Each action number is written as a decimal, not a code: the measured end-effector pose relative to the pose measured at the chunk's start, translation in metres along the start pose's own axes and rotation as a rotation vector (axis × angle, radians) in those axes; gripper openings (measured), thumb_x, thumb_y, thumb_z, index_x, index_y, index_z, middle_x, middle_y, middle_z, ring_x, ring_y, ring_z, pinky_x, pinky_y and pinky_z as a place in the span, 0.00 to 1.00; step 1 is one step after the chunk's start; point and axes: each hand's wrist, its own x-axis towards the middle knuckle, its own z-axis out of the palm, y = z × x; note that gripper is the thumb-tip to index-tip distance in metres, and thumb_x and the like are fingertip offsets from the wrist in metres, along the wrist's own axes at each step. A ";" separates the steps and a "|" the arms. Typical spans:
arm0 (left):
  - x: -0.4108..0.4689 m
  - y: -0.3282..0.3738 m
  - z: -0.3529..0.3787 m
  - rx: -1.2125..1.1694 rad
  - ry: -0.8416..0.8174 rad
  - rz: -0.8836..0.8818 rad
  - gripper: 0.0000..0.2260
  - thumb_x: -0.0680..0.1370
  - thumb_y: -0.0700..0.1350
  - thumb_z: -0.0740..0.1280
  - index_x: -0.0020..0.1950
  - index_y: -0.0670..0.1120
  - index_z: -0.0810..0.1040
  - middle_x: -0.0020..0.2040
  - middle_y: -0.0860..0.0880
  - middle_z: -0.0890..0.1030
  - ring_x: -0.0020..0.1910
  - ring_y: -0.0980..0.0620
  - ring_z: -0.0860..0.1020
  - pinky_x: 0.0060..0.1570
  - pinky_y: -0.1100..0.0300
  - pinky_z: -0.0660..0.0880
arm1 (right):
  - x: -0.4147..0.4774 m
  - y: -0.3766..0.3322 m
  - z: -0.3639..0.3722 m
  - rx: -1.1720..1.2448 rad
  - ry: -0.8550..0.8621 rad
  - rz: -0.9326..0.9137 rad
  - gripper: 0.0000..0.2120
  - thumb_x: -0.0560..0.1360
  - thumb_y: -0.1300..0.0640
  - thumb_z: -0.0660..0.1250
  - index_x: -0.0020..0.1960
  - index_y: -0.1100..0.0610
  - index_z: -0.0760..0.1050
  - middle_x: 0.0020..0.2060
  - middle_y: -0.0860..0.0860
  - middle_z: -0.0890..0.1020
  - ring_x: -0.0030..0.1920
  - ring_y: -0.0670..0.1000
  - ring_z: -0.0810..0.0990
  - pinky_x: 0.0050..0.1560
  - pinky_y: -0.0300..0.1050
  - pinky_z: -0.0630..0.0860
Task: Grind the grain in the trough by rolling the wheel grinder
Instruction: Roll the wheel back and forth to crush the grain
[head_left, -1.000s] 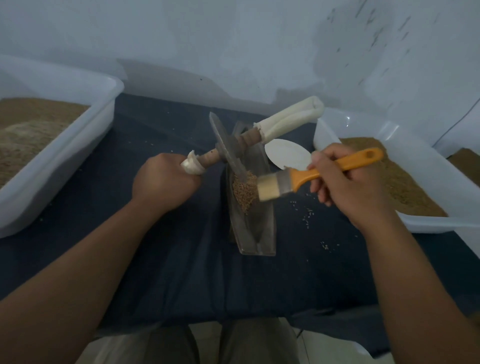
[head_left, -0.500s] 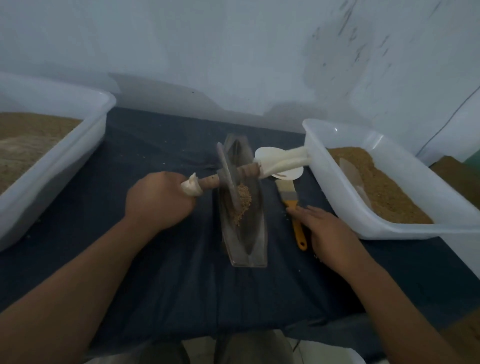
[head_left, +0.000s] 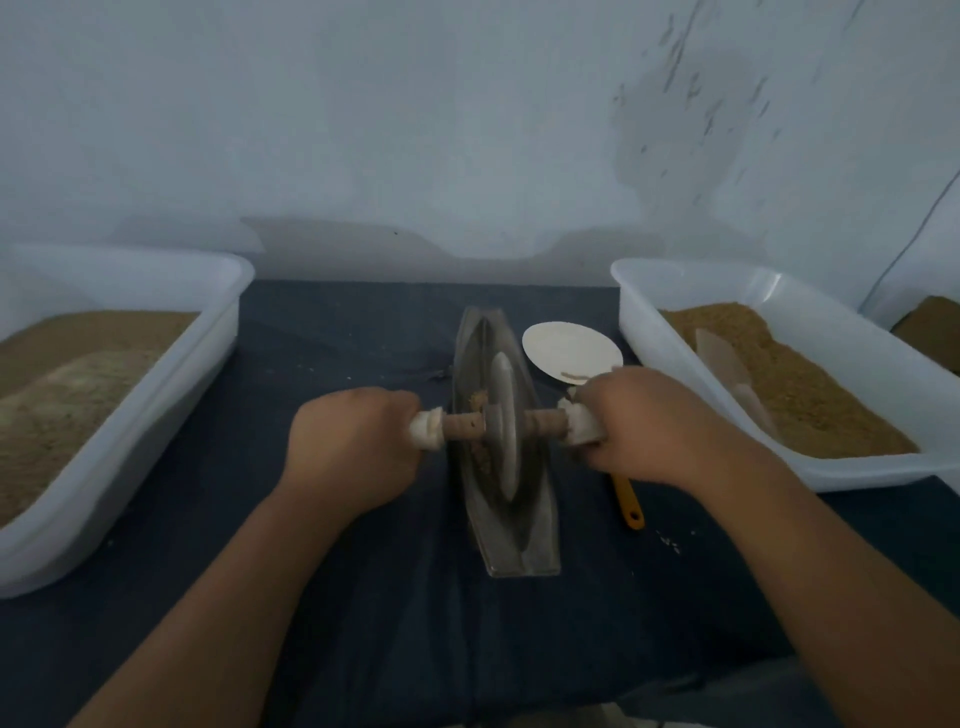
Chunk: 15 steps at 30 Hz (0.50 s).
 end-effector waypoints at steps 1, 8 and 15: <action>0.000 -0.001 0.000 -0.010 -0.034 -0.014 0.13 0.75 0.59 0.69 0.36 0.55 0.70 0.31 0.57 0.72 0.30 0.55 0.74 0.32 0.59 0.73 | 0.003 0.000 0.006 -0.011 0.035 0.018 0.10 0.75 0.41 0.72 0.43 0.46 0.76 0.44 0.43 0.77 0.44 0.49 0.80 0.41 0.46 0.74; 0.053 -0.006 0.000 0.055 -0.394 -0.069 0.13 0.70 0.60 0.66 0.37 0.51 0.75 0.35 0.55 0.77 0.34 0.52 0.77 0.38 0.55 0.76 | 0.054 0.007 0.033 -0.030 0.139 0.139 0.16 0.79 0.42 0.65 0.36 0.45 0.66 0.30 0.44 0.70 0.31 0.41 0.64 0.31 0.41 0.57; 0.102 -0.008 -0.009 0.014 -0.503 0.061 0.15 0.76 0.58 0.70 0.36 0.51 0.72 0.35 0.54 0.74 0.40 0.46 0.77 0.44 0.53 0.78 | 0.088 0.019 0.037 -0.046 0.088 0.219 0.14 0.76 0.43 0.64 0.35 0.48 0.73 0.31 0.45 0.75 0.31 0.46 0.72 0.31 0.43 0.62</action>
